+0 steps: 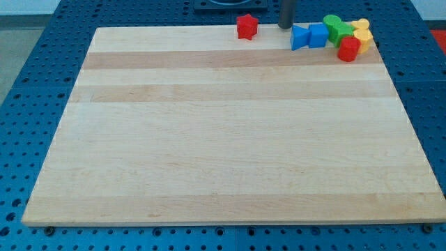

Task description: Slide blue cube vertically below the blue triangle

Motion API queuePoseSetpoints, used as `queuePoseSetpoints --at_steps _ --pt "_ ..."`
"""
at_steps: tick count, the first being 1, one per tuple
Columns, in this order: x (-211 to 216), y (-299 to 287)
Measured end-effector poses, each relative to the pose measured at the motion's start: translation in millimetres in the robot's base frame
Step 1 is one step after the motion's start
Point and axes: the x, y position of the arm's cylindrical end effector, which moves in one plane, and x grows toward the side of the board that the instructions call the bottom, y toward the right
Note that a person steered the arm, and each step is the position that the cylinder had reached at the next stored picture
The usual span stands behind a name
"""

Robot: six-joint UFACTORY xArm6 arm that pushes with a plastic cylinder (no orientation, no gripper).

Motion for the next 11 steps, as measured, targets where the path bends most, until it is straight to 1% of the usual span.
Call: queuePoseSetpoints --at_steps 1,2,3,5,6,7,8,9,10,11 --pt "1.6 21.5" --pt "31.1 64.3" --pt "61.3 94.4" --pt "77.2 94.4" --pt "86.2 84.1" --pt "109.1 70.3" --pt "139.1 68.5" --pt "159.7 80.1" --pt "182.8 106.4" --pt "196.4 136.1"
